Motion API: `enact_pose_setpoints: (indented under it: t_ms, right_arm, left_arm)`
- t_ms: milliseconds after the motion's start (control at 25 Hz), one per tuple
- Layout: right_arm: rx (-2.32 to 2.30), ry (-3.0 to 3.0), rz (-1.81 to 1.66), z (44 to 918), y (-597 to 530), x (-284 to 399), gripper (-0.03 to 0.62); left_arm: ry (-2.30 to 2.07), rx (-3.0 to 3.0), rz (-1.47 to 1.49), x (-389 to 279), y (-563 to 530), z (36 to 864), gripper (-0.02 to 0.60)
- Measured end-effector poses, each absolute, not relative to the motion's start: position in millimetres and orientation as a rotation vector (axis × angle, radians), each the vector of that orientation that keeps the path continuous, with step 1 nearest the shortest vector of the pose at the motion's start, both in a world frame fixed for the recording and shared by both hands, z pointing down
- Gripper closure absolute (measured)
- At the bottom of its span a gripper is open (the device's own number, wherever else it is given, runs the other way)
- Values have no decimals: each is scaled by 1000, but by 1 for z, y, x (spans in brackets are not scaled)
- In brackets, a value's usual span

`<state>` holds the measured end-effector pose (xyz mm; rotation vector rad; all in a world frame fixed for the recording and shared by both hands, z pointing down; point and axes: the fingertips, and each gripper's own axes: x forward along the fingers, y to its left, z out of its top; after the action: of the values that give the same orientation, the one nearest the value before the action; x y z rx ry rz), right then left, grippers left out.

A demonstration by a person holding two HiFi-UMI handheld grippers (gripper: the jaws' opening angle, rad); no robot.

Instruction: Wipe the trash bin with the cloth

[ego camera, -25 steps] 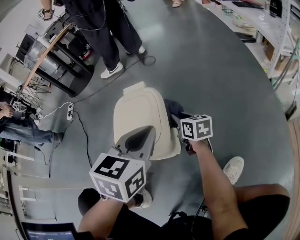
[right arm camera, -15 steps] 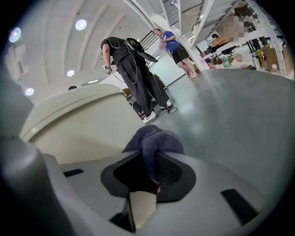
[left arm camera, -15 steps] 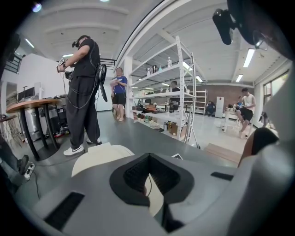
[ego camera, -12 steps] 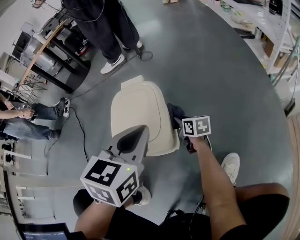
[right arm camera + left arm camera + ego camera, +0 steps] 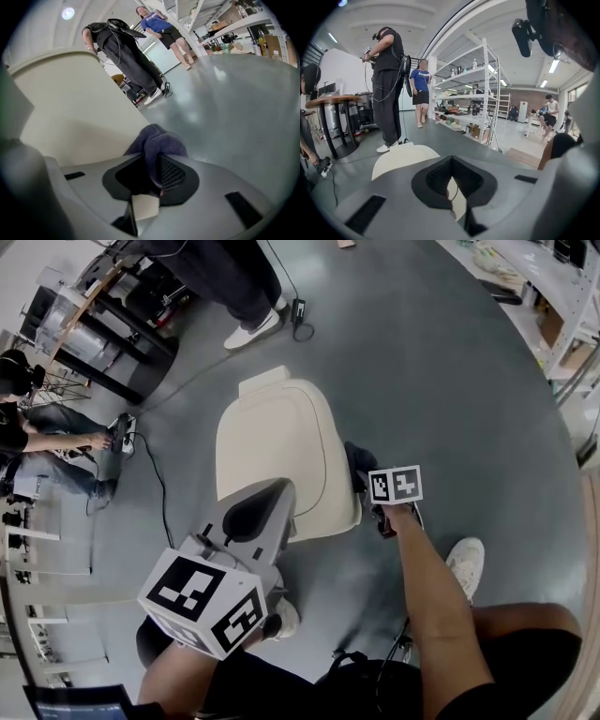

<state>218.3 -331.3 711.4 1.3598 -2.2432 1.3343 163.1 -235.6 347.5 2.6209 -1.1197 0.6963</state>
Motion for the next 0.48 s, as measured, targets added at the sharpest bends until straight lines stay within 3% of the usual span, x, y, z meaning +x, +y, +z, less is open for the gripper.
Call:
enact_pose_setpoints:
  t_ms: [480]
  right_arm:
    - [1551, -2213, 1176, 691, -334, 237, 517]
  left_arm:
    - [-1204, 2625, 563, 132, -252, 304, 584]
